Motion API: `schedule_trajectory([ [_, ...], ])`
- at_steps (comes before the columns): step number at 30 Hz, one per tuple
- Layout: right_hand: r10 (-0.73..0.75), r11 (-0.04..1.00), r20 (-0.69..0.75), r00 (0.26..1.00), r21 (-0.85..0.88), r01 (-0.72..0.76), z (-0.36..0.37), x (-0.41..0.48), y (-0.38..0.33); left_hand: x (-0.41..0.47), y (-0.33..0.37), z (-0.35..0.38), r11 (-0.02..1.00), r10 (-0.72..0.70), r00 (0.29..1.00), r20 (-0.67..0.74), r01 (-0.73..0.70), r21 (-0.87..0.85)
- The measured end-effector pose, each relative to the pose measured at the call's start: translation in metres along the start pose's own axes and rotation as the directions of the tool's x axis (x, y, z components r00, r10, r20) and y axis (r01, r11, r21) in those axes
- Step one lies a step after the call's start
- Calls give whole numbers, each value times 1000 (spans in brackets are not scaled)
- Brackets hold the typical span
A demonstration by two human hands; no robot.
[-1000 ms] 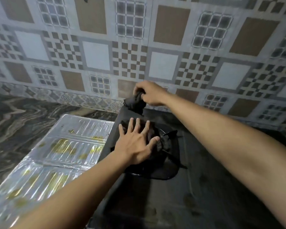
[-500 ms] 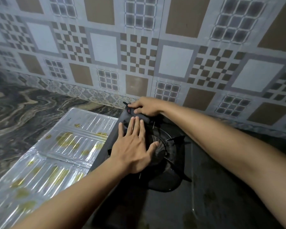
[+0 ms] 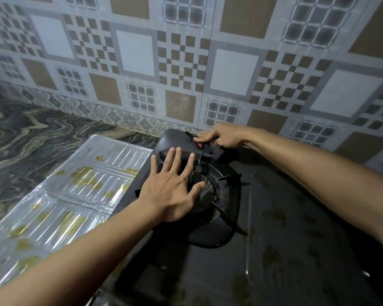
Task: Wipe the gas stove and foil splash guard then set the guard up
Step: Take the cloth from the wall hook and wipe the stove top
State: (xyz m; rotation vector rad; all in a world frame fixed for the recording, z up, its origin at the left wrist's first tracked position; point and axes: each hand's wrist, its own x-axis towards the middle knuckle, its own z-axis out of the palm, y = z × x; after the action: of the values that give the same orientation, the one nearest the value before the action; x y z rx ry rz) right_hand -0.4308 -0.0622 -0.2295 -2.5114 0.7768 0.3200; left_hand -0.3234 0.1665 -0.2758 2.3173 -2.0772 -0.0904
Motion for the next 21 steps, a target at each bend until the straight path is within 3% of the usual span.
schedule_trajectory([
  [9, 96, 988, -217, 971, 143, -65, 44, -37, 2, 3, 5, -6, 1000, -18, 1000, 6, 18, -15],
  [16, 184, 982, -213, 960, 78, -171, 58, -62, 9, 13, 27, -10, 993, 76, 997, 29, -73, -92],
  [21, 304, 948, -223, 926, 165, -272, 60, -95, 32, 16, 34, -7, 996, 81, 995, 61, -77, -53],
])
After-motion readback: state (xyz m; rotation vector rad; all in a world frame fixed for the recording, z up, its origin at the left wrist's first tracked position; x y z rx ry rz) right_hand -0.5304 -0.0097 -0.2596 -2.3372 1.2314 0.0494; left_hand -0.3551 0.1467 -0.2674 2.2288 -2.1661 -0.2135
